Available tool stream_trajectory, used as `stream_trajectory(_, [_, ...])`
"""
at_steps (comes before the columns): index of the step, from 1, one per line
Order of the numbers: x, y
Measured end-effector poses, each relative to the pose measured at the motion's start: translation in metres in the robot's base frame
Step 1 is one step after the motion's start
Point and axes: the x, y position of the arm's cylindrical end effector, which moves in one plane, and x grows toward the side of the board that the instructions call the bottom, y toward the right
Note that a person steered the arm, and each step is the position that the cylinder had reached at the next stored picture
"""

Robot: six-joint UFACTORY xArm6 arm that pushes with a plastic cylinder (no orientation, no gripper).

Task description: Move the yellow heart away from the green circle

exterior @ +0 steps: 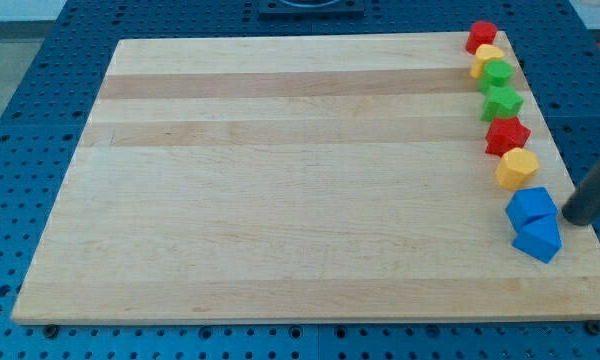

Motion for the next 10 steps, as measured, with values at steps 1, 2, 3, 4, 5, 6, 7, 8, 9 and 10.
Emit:
stream_trajectory(1, [-0.037,0.0])
stream_trajectory(2, [-0.077,0.0])
stream_trajectory(3, [-0.115,0.0])
stream_trajectory(4, [-0.154,0.0])
stream_trajectory(5, [-0.195,0.0])
stream_trajectory(6, [-0.234,0.0])
stream_trajectory(7, [-0.259,0.0])
stream_trajectory(8, [-0.26,-0.01])
stream_trajectory(9, [-0.246,-0.02])
stream_trajectory(10, [-0.232,-0.03])
